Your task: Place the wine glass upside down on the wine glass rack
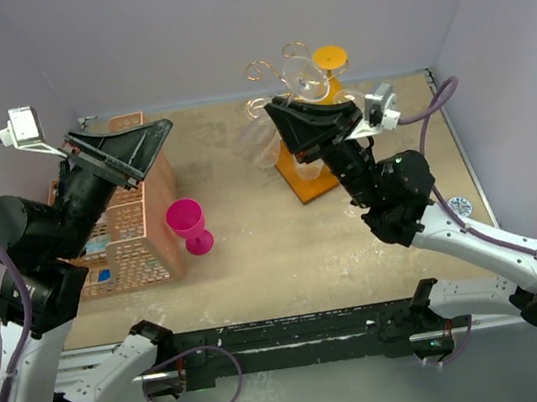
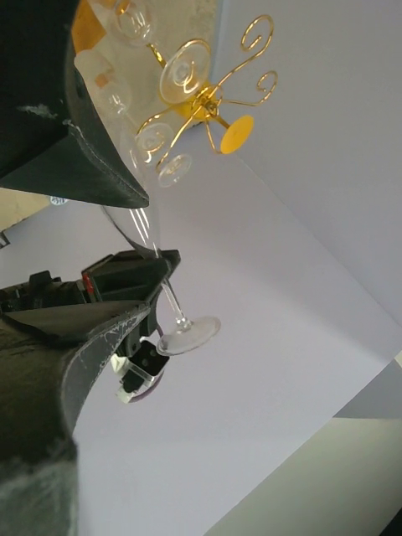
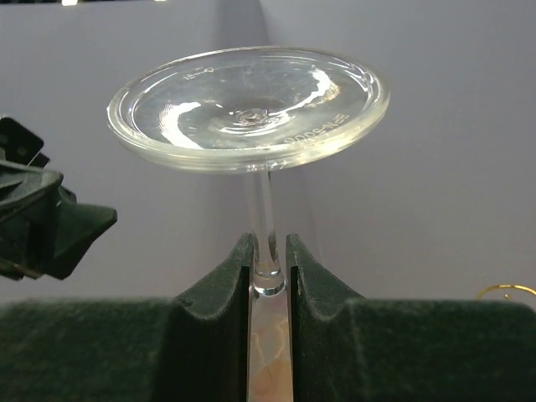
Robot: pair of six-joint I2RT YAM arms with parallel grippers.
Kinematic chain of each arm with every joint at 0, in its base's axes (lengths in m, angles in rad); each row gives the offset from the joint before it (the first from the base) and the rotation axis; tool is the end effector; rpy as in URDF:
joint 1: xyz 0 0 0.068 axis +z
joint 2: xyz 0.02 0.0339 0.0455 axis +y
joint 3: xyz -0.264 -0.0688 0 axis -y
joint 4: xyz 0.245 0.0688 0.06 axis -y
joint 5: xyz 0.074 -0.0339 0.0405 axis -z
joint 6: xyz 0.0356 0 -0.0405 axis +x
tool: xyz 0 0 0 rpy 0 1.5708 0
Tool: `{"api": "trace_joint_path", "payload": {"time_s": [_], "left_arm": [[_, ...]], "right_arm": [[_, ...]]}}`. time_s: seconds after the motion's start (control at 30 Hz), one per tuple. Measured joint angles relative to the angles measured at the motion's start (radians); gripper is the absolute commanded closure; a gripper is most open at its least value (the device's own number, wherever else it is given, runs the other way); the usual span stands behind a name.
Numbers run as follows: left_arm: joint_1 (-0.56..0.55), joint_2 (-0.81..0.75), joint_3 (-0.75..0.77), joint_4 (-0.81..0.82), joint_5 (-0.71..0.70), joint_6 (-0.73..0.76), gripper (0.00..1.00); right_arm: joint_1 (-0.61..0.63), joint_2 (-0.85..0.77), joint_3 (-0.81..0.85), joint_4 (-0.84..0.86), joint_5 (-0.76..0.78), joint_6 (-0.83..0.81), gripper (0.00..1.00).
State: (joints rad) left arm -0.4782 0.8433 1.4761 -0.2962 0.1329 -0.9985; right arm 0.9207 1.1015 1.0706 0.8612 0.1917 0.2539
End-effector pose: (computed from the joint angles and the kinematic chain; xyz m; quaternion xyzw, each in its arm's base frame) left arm 0.0952 -0.0547 0.5400 -0.0962 0.5719 -0.5761 0.5760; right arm 0.1391 0.1717 0.4818 -0.0336 0.3696 0.4854 0.7917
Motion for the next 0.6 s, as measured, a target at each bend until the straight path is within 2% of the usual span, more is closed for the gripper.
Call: {"api": "trace_joint_path", "payload": {"time_s": [0.23,0.6], "left_arm": [[0.0,0.045,0.0,-0.006,0.019,-0.068,0.54],[0.0,0.083,-0.017,-0.142,0.049,-0.128,0.54]], "right_arm": [[0.117,0.026,-0.042,-0.023,0.082,-0.122,1.0],[0.244,0.137,-0.068,-0.072,0.244,-0.209,1.0]]}}
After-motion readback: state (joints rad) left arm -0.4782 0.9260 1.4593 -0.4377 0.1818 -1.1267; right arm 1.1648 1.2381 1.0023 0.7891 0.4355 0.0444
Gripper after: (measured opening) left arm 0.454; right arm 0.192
